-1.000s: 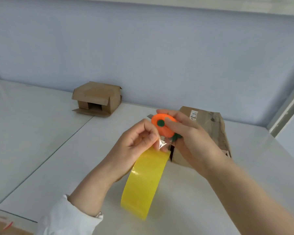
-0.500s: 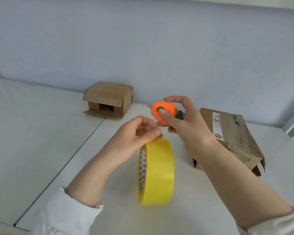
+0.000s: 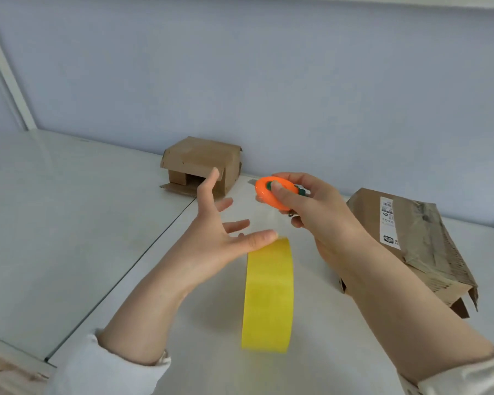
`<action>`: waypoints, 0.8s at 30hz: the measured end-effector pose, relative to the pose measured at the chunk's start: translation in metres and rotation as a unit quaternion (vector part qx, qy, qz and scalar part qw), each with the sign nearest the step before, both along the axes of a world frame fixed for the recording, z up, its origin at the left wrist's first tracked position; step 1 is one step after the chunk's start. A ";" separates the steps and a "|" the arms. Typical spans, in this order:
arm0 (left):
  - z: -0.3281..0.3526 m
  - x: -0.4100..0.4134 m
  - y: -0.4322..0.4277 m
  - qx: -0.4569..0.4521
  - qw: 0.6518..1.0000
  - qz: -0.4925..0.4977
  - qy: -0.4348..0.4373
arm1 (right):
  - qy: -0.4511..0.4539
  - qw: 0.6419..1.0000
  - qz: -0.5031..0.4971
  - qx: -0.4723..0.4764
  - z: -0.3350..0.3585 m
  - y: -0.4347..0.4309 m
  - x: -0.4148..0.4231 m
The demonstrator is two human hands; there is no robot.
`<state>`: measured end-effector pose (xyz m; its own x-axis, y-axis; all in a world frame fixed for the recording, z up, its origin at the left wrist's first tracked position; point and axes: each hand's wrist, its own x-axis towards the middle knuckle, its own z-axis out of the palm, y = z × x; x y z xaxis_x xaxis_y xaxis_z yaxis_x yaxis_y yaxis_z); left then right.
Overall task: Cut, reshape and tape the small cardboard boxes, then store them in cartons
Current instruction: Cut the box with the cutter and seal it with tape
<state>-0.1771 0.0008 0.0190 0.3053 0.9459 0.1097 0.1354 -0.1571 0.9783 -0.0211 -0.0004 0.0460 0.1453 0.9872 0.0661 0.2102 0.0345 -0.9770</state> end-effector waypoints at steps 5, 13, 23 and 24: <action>-0.006 0.005 -0.009 0.155 0.979 0.098 0.091 | -0.147 0.978 0.032 -0.145 -0.019 0.013 0.000; 0.018 0.018 0.005 0.231 0.898 0.059 0.371 | -0.202 0.979 -0.020 0.018 -0.001 -0.030 0.052; -0.014 0.143 -0.033 0.402 0.869 -0.127 0.257 | -0.463 0.850 -0.089 0.234 -0.069 -0.093 0.157; -0.023 0.144 -0.031 0.401 0.872 -0.139 0.245 | -0.505 0.824 -0.071 0.247 -0.075 -0.093 0.160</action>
<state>-0.0326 -0.0306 -0.0044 0.7062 0.5072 0.4940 0.3546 -0.8573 0.3733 0.1391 -0.0933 -0.0293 -0.1195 0.7813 0.6127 0.9438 0.2809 -0.1741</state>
